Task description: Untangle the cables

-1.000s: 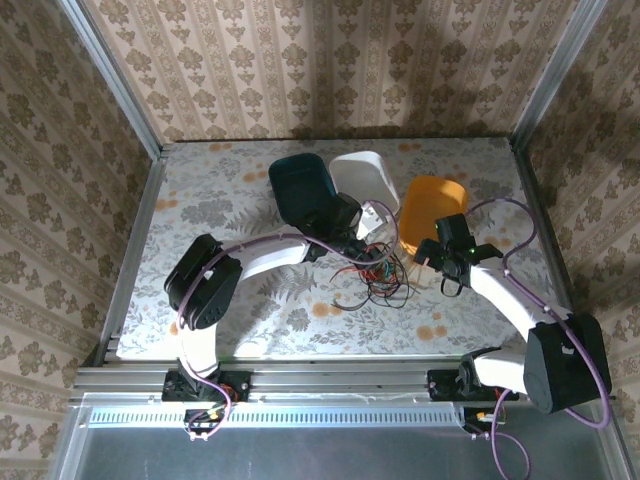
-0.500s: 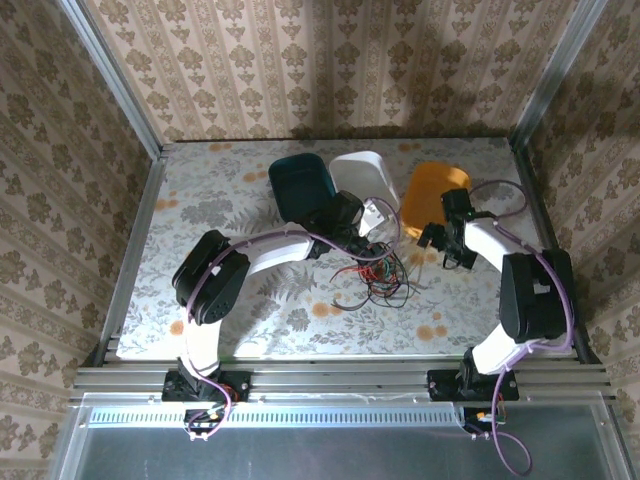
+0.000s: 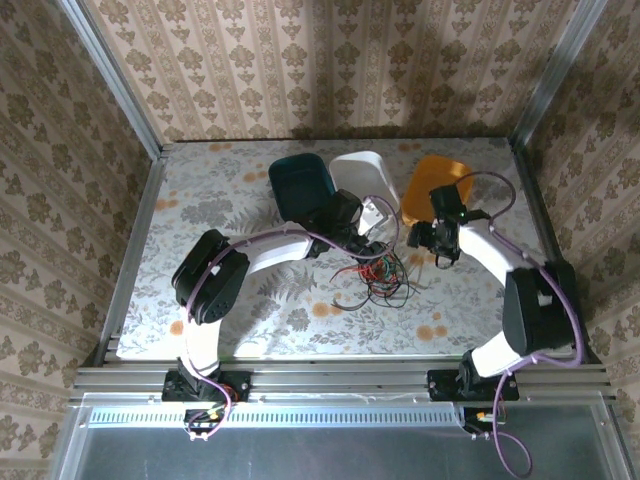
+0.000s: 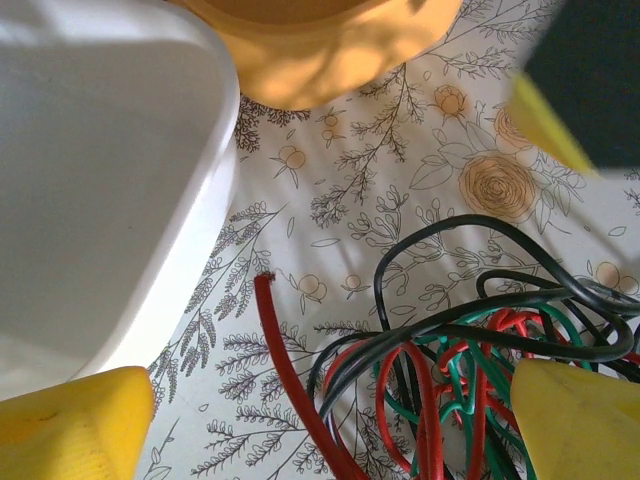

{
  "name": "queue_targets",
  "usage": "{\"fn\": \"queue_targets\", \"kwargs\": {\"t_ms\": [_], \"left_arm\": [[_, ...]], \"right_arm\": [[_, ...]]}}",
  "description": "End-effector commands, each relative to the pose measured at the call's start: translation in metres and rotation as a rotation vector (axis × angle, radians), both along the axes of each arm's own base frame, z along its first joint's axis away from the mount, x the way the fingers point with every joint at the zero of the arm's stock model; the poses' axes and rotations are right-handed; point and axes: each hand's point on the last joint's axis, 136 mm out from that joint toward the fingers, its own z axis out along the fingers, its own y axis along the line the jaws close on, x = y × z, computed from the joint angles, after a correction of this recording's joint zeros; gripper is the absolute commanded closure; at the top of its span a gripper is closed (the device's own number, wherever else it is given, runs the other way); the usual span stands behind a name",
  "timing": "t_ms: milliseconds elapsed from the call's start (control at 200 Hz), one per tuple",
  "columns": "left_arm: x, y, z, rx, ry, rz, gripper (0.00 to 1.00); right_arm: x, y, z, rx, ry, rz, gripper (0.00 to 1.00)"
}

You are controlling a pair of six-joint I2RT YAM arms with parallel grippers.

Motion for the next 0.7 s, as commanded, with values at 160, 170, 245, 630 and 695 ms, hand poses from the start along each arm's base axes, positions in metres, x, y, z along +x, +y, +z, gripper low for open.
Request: {"fn": "queue_targets", "kwargs": {"t_ms": [160, 170, 245, 630, 695], "left_arm": [[-0.003, -0.003, 0.000, -0.012, 0.021, -0.027, 0.09], [-0.003, -0.003, 0.000, -0.011, 0.022, -0.027, 0.09], [-0.004, -0.004, -0.001, -0.007, 0.027, -0.040, 0.10], [-0.005, -0.001, -0.016, 0.031, 0.037, -0.033, 0.11], [-0.004, -0.002, -0.021, 0.036, 0.044, -0.030, 0.12]], "right_arm": [[-0.051, 0.054, 0.004, 0.180, 0.001, 0.221, 0.41], [-0.051, 0.054, 0.004, 0.182, 0.001, 0.221, 0.42], [-0.051, 0.054, -0.003, 0.186, 0.002, 0.221, 0.51], [-0.028, 0.071, -0.027, 0.217, 0.055, 0.265, 0.82], [-0.027, 0.071, -0.024, 0.217, 0.046, 0.265, 0.90]]}}
